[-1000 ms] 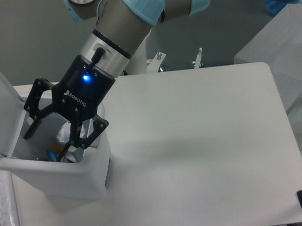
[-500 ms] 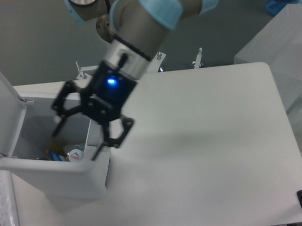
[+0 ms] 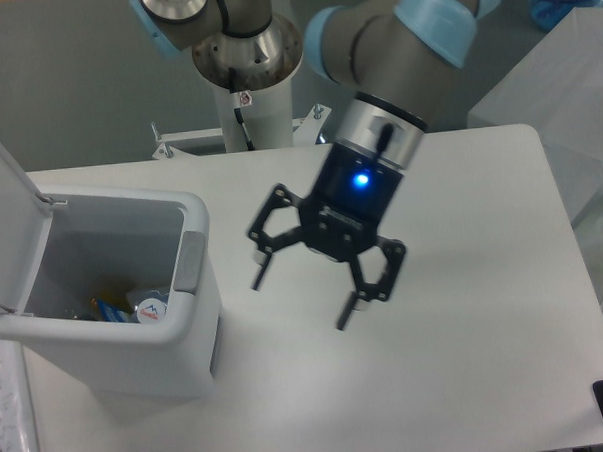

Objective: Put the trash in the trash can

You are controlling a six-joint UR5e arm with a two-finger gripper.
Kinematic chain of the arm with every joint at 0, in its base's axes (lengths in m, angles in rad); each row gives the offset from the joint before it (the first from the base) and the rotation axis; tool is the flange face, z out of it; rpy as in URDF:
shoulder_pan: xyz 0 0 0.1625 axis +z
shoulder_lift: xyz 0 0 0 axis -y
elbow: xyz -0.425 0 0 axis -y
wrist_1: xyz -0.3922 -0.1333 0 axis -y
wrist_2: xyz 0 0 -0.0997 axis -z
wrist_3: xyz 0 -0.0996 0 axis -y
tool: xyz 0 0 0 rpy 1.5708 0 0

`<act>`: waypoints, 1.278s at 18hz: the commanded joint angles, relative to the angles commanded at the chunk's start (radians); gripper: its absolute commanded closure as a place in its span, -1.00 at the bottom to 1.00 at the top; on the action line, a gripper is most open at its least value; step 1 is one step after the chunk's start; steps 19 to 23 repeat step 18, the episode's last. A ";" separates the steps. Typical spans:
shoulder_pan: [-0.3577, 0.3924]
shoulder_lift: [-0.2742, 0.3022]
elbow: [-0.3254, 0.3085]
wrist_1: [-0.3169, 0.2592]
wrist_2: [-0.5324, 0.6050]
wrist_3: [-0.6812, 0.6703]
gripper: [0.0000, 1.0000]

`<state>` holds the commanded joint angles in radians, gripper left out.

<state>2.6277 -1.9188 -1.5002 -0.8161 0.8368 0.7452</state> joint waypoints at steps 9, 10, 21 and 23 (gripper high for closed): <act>-0.015 -0.068 -0.026 -0.009 0.629 0.215 -1.00; -0.029 -0.069 -0.028 -0.012 0.651 0.242 -1.00; -0.034 -0.068 0.003 -0.201 0.729 0.487 -1.00; -0.034 -0.068 0.003 -0.201 0.729 0.487 -1.00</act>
